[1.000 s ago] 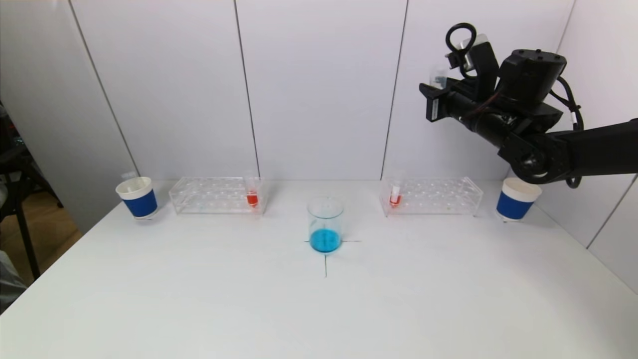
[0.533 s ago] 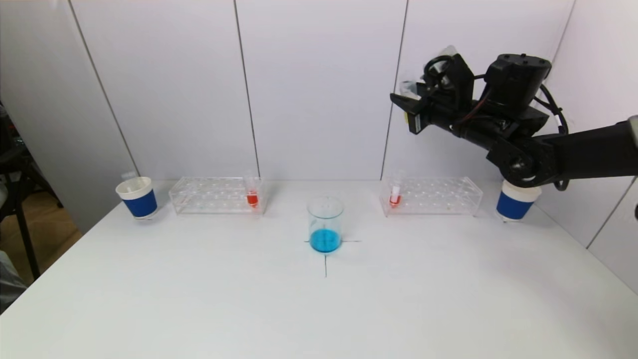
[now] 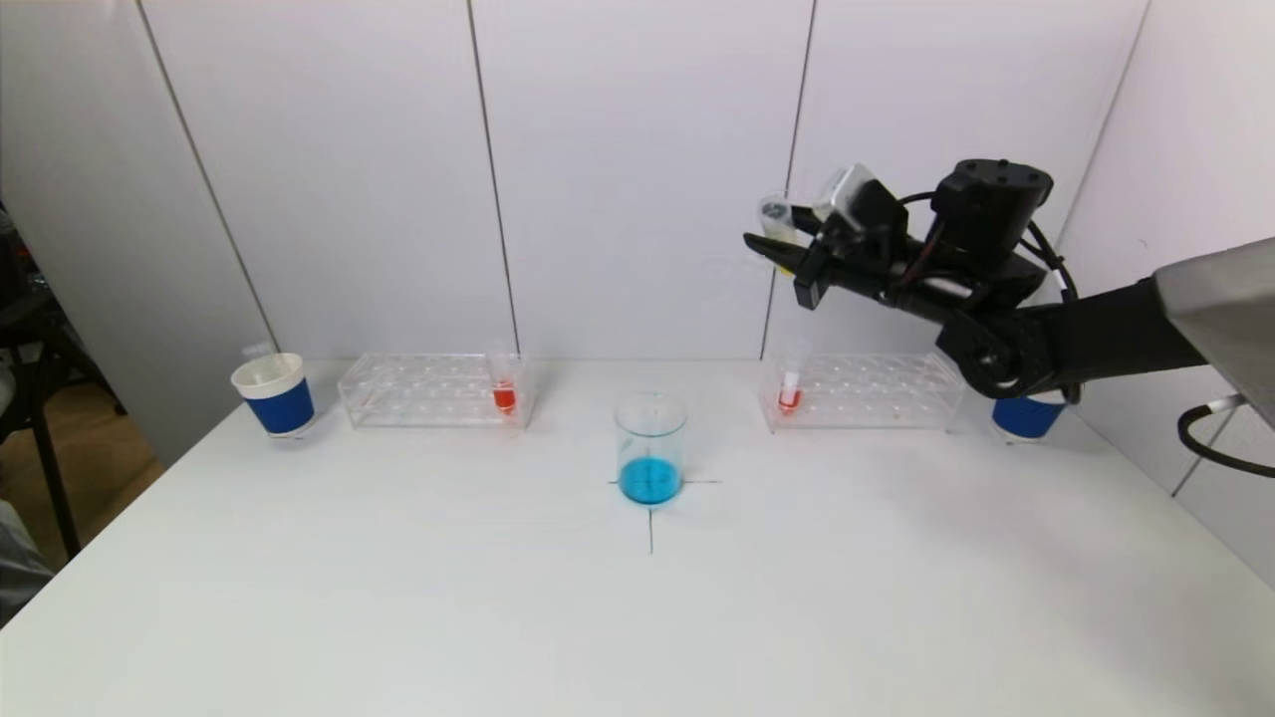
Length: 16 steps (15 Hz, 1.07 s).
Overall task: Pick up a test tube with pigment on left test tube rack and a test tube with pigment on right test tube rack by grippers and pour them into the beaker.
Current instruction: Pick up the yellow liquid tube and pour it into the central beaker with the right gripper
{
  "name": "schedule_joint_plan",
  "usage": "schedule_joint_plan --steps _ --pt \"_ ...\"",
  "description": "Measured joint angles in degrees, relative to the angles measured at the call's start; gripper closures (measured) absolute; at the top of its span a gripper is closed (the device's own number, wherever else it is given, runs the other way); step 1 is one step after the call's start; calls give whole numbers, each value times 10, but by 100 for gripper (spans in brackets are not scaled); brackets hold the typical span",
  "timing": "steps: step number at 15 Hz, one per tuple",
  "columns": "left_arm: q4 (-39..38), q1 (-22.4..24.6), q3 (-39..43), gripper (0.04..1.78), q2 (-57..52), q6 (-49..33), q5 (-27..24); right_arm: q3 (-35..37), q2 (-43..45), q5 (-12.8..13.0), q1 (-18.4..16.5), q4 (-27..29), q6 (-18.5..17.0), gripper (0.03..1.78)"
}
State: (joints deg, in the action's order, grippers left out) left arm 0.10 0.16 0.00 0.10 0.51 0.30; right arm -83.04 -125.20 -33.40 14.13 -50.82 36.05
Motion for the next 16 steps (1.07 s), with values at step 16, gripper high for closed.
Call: schedule_joint_plan --steps 16 --pt "0 0 0 6 0 0 0 -79 -110 -61 87 -7 166 128"
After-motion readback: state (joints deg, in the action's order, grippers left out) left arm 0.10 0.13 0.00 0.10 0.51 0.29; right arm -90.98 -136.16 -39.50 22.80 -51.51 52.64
